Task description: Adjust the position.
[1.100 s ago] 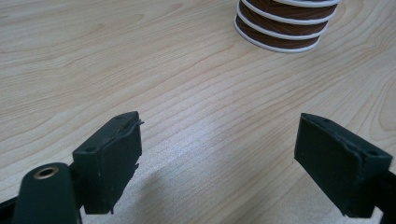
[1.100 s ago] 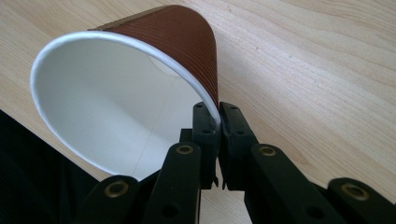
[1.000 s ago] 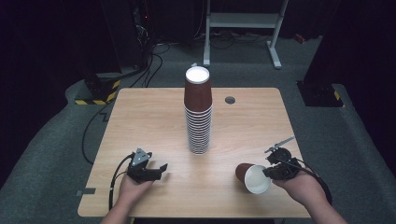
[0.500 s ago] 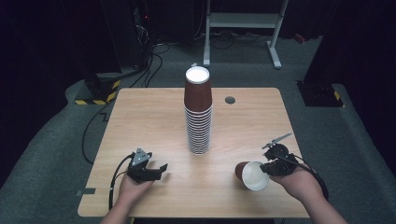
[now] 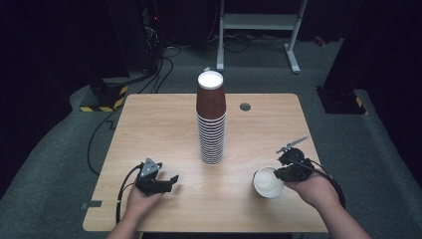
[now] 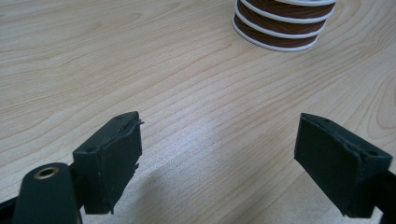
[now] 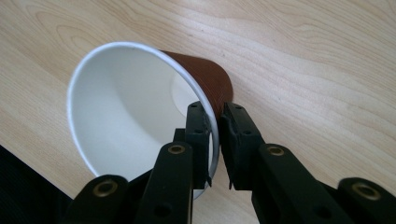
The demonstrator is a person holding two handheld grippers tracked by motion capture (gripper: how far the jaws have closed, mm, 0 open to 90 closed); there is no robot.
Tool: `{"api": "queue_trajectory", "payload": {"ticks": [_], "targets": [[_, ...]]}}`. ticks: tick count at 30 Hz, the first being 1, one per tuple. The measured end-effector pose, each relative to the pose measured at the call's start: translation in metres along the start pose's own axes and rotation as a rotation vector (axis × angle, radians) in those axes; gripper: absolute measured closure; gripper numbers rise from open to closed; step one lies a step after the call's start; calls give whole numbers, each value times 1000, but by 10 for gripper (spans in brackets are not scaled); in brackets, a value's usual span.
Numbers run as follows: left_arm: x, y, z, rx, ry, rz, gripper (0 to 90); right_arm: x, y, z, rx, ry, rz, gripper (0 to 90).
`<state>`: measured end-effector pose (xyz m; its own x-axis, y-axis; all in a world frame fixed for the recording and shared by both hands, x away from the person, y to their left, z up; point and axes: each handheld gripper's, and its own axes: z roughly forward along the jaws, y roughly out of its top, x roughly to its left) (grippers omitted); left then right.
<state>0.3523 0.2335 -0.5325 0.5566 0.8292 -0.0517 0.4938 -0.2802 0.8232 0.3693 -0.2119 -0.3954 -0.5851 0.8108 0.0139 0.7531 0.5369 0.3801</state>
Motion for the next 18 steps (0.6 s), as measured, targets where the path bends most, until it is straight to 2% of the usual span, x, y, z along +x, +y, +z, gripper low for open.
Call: {"api": "queue_trajectory", "payload": {"ticks": [9,18], "targets": [[0,0,0,2,-1,2,154,-5,6,2,-20,-6,19,770],[0,0,0,8,0,3,154,-7,12,7,-54,-26,37,677]]}}
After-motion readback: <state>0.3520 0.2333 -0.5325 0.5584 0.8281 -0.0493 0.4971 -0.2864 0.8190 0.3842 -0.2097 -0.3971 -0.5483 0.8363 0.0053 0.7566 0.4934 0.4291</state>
